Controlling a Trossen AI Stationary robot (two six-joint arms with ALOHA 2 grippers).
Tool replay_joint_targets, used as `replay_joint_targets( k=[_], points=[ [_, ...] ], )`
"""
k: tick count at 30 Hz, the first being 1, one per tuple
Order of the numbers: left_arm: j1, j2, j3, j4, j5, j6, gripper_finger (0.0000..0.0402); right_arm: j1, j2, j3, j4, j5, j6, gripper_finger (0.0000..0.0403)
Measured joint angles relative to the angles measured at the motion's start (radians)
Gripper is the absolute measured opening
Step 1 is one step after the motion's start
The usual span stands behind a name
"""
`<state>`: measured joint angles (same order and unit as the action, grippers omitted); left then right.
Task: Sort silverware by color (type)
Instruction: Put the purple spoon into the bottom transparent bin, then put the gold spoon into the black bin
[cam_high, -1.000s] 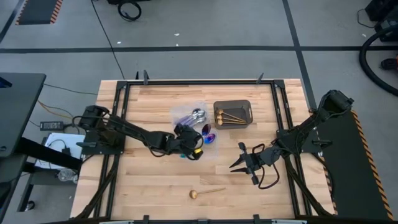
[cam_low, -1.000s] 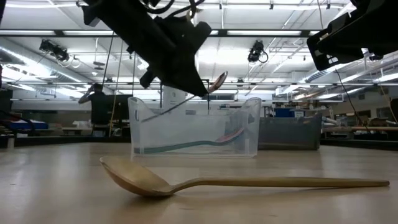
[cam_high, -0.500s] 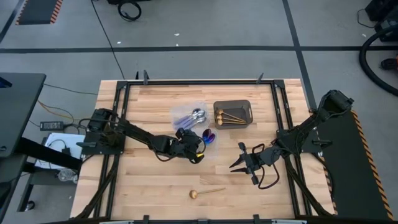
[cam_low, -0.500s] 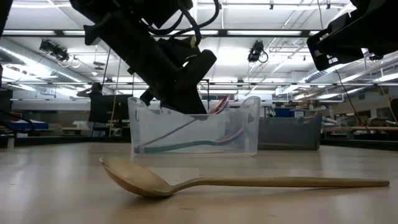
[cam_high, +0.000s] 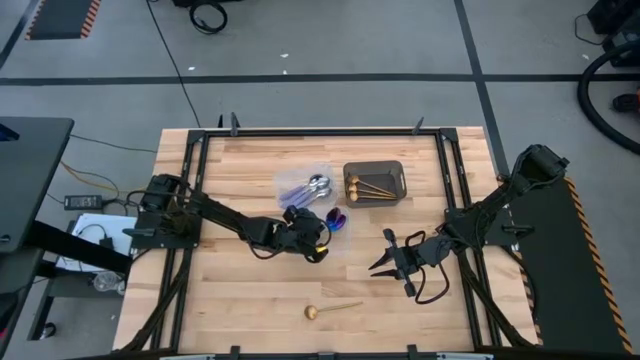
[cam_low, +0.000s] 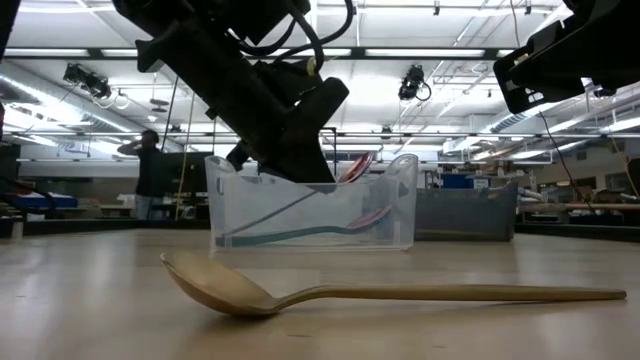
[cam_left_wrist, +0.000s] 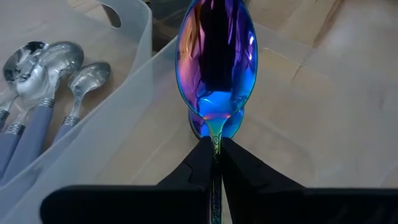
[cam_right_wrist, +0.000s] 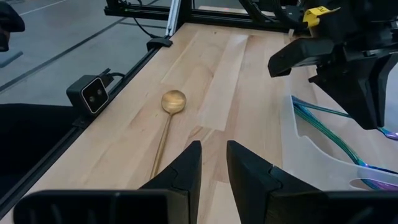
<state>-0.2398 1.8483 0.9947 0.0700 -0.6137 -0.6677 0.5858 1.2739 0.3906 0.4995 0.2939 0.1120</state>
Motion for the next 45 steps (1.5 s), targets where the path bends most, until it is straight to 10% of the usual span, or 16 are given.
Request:
replay_joint_targets(
  k=[23,33,45],
  points=[
    [0.0,-0.04,0.002,-0.007,0.011,0.051,0.0119,0.0,0.0,0.0,0.0,-0.001,0.0,0.0086],
    [-0.021,-0.165,0.081,-0.01,0.018,0.26,0.0121,0.014,0.0,0.0,0.009,-0.203,0.027,0.0086],
    [-0.01,-0.236,0.296,-0.006,0.008,0.617,0.0121,0.029,0.0,0.032,0.019,0.058,0.208,0.0086]
  ],
)
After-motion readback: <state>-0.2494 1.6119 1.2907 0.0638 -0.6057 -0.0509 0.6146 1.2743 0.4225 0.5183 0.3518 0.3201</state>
